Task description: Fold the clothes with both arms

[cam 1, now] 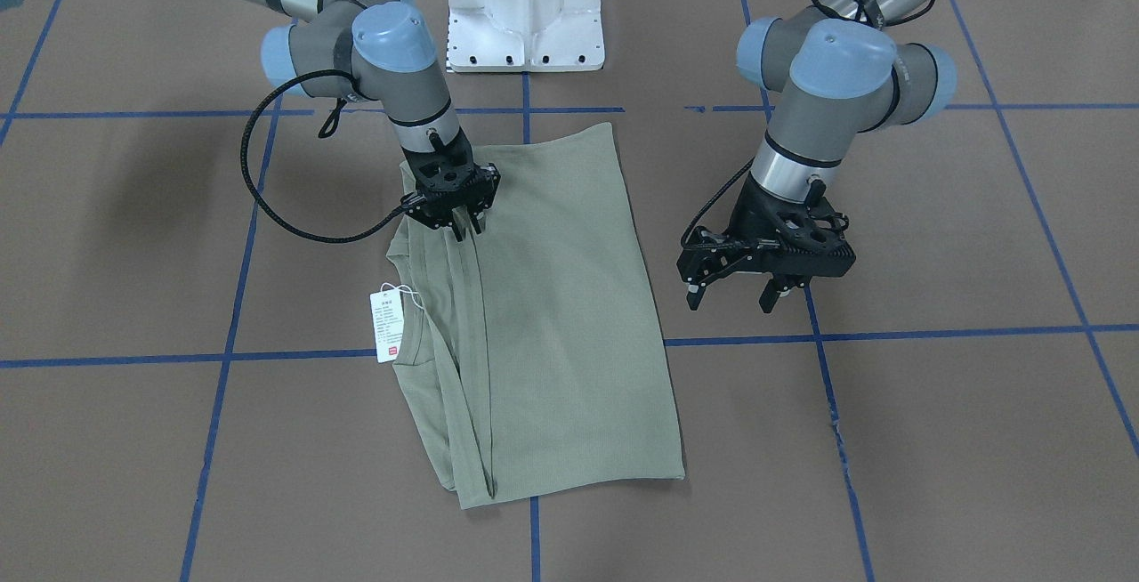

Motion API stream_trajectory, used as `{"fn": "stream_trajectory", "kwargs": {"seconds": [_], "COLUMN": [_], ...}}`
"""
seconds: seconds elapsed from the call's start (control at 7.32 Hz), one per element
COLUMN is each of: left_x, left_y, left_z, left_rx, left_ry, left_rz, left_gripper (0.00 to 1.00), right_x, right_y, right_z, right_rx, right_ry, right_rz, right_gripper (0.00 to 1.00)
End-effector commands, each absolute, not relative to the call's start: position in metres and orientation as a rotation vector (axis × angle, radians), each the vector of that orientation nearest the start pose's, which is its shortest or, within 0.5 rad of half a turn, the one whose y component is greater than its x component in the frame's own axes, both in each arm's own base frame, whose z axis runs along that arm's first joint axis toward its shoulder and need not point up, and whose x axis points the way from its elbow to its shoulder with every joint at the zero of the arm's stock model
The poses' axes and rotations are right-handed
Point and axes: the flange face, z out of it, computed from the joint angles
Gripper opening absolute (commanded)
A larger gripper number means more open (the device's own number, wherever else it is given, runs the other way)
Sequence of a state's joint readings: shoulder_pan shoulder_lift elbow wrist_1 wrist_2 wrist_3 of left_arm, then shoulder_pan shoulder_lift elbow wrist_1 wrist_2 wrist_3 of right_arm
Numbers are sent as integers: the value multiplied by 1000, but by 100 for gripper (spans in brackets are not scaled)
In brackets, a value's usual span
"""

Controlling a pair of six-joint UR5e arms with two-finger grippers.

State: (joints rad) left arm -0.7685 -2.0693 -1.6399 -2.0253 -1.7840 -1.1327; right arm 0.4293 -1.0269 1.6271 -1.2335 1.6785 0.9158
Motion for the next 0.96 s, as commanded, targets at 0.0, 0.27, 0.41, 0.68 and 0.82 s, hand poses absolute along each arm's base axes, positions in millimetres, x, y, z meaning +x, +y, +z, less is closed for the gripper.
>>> {"fn": "stream_trajectory", "kwargs": {"seconds": [0.0, 0.27, 0.41, 0.68, 0.82], "left_x": [403, 403, 403, 404, 404], "left_y": [-546, -546, -546, -546, -547], "left_z": [290, 290, 288, 287, 286], "left_rx": [418, 417, 419, 420, 421], "left_ry": [951, 950, 954, 955, 954], "left_rz": [-192, -194, -194, -194, -195], "left_gripper": [100, 100, 100, 100, 100], "right_x": [-570, -569, -568, -560, -539], "right_y": [-392, -393, -393, -394, -395], "right_z": [283, 282, 282, 283, 288], "right_rx": [396, 397, 399, 396, 385], "right_ry": [-860, -862, -863, -866, -881], "right_rz": [-265, -262, -260, -255, -252], "right_gripper": [8, 0, 0, 0, 0]}}
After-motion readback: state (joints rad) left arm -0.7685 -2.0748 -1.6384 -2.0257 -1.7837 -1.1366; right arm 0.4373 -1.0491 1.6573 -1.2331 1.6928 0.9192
